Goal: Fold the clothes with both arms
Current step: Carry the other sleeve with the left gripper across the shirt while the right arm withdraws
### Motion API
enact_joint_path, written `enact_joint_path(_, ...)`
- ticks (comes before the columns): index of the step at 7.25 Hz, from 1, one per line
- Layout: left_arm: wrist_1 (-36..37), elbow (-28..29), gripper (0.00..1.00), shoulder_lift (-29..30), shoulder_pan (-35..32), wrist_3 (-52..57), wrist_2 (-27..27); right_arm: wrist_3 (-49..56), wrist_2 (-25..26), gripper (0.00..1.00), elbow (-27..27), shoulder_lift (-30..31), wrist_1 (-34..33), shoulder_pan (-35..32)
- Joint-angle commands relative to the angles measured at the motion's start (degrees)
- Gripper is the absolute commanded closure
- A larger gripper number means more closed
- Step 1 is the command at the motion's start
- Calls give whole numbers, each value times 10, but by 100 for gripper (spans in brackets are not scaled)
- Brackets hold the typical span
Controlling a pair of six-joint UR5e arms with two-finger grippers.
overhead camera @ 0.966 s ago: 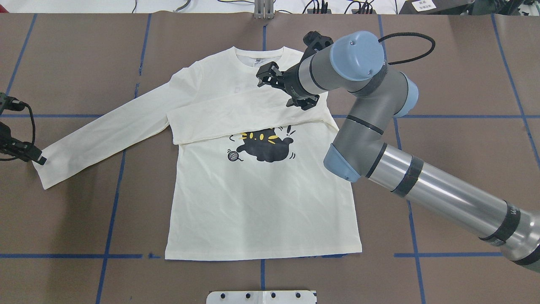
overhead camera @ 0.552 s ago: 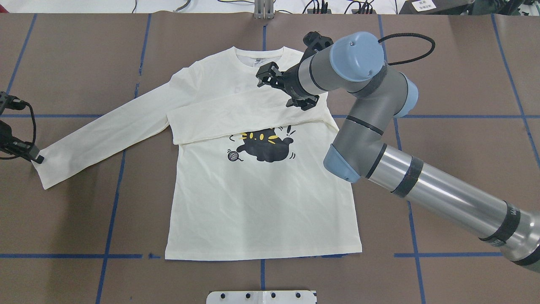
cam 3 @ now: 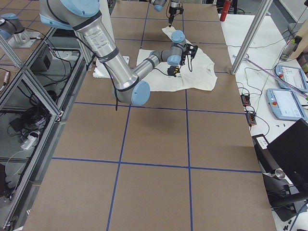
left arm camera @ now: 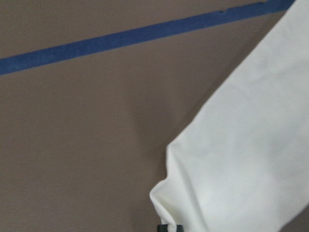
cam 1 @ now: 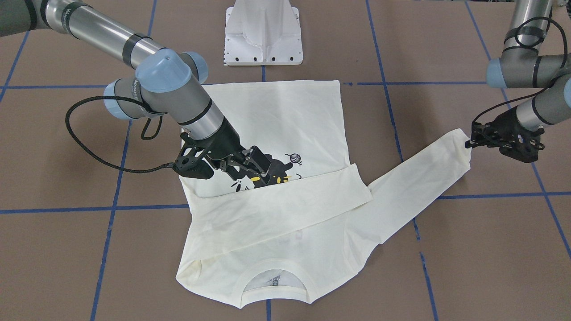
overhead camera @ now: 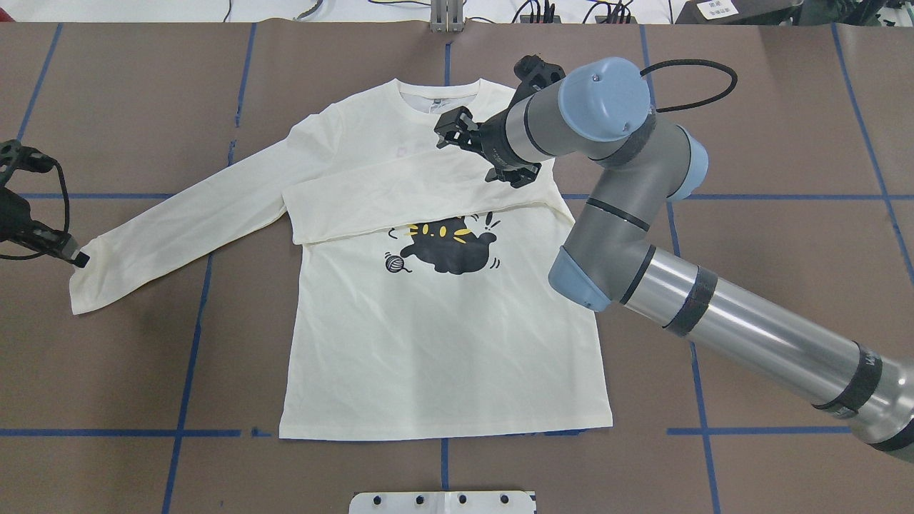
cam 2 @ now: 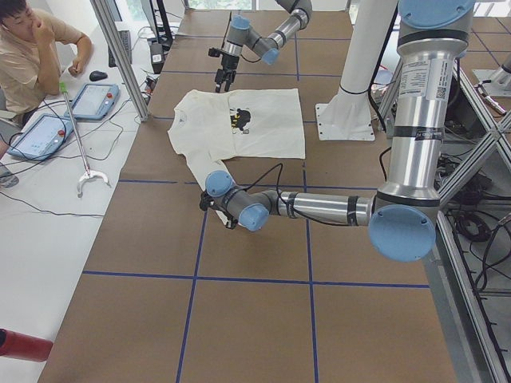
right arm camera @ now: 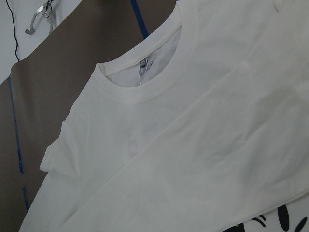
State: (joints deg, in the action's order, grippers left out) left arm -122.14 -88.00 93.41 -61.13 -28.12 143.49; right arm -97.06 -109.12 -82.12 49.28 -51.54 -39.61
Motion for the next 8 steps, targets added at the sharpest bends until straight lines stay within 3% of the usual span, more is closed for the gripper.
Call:
enact_joint_path(1, 1, -83, 100, 73, 3, -202, 41, 8, -23, 1, -73, 75, 4, -30)
enact_joint_path(3, 1, -68, 100, 224, 69, -385, 25, 104, -95, 1, -109, 159, 6, -96)
enact_joint_path(5, -5, -12, 100, 359, 105, -502, -89, 168, -123, 0, -119, 212, 8, -147)
enact_joint_path(7, -10, 111, 100, 494, 147, -523, -198, 236, -149, 0, -145, 269, 13, -191)
enact_joint_path(8, -40, 171, 100, 541, 193, -545, -283, 235, -149, 0, -145, 272, 24, -193)
